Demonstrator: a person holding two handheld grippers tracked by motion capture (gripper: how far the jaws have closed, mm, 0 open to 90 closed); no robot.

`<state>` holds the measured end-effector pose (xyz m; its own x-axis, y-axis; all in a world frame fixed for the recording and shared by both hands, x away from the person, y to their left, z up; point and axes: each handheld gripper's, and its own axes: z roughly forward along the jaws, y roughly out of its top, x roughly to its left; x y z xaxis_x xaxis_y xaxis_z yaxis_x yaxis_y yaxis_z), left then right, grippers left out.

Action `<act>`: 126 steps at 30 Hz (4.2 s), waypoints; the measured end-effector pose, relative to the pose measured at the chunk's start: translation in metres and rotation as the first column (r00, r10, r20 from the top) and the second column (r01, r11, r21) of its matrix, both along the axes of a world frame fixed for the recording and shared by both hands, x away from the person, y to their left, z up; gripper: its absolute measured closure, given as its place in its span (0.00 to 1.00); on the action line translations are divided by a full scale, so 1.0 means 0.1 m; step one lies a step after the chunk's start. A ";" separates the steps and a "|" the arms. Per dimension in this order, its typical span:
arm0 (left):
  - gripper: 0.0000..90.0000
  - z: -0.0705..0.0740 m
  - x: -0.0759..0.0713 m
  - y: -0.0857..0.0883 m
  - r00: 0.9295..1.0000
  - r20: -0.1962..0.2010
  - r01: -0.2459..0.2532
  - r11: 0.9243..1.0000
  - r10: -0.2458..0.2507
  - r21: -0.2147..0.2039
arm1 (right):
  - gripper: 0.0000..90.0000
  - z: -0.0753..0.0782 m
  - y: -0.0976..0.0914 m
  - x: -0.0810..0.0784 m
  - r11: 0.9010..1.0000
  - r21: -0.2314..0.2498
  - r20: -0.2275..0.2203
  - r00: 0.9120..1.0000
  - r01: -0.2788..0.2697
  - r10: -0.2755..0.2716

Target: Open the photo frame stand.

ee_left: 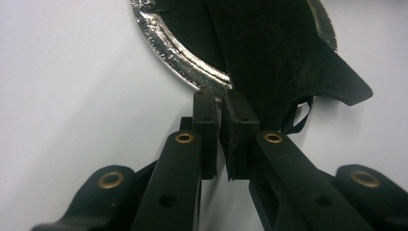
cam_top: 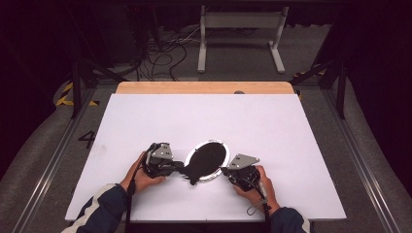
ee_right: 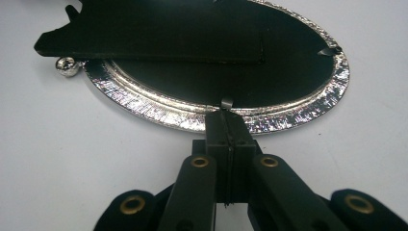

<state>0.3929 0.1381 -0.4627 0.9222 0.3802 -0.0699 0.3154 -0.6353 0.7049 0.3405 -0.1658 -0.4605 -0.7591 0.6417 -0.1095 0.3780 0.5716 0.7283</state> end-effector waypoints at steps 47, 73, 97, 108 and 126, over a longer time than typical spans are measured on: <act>1.00 0.03 -0.25 -0.35 0.998 0.024 0.059 0.998 -0.060 0.037 | 1.00 0.00 -0.18 0.24 0.988 0.042 -0.006 0.988 0.152 -0.152; 1.00 0.03 -0.35 -0.39 0.995 0.024 0.092 0.994 -0.094 0.054 | 1.00 0.01 -0.15 0.15 0.991 0.060 -0.066 0.991 0.116 -0.112; 1.00 0.04 -0.29 -0.37 0.995 0.074 0.065 0.995 -0.071 0.080 | 1.00 0.01 -0.02 -0.05 0.998 0.028 -0.028 0.998 0.065 -0.064; 1.00 0.02 -0.20 -0.39 0.998 0.059 0.025 0.998 -0.028 0.052 | 1.00 0.02 -0.05 -0.05 0.997 0.032 -0.047 0.997 0.066 -0.065; 0.90 0.20 -0.40 0.18 0.987 0.141 -0.078 0.996 0.082 -0.030 | 1.00 0.15 -0.26 -0.28 0.997 0.077 -0.047 0.999 0.001 0.003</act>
<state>0.3526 0.1558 -0.4424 0.8903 0.4528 0.0495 0.2598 -0.5941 0.7613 0.3129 -0.1922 -0.4453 -0.7629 0.6461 -0.0241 0.4123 0.5148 0.7517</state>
